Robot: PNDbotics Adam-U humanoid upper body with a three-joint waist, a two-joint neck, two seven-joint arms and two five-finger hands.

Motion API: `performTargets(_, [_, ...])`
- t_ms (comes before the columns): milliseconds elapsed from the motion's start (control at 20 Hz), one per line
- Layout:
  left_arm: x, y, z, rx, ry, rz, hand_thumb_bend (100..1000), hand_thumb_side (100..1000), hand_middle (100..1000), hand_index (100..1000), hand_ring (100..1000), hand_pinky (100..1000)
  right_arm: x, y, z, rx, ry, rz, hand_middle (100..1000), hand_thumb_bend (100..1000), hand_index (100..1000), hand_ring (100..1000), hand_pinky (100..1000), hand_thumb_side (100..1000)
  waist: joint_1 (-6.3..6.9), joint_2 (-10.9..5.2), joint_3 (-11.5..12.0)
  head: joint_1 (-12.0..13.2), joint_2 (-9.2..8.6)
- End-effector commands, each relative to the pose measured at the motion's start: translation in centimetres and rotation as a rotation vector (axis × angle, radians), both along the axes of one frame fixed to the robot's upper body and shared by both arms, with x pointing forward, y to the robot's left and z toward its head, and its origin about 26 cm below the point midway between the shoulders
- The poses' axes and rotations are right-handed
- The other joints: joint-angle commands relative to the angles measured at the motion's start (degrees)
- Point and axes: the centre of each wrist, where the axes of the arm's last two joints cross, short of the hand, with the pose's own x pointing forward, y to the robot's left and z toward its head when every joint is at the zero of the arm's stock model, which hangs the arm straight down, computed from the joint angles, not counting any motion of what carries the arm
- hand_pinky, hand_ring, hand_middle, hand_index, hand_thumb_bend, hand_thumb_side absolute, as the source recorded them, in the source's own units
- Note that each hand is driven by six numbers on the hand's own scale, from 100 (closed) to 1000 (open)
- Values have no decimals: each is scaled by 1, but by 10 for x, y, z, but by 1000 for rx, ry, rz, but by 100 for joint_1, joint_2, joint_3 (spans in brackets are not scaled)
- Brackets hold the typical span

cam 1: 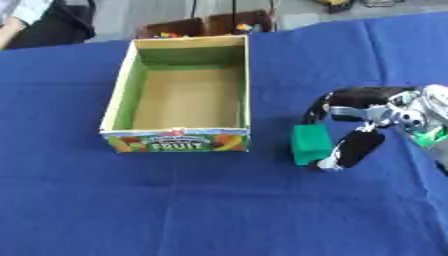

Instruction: Pick up objects on the table and place them in the box.

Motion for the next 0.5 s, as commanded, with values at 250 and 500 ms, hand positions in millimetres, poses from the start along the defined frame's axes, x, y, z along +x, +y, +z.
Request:
performTargets(250, [-3,-1,8,8,-26,-8,100,1000,973,1000,985,849,2,-1,3,8,-72,-29,682,416,797,798,764,429,-11,-83,1,-6,-85])
performTargets(500, [-3,-1,9,4,-26,-9,100,1000,974,1000,984,849,6,-2,-1,21,-105,-57,631,379,747,769,741,334,-3,-72,14,-15,-91])
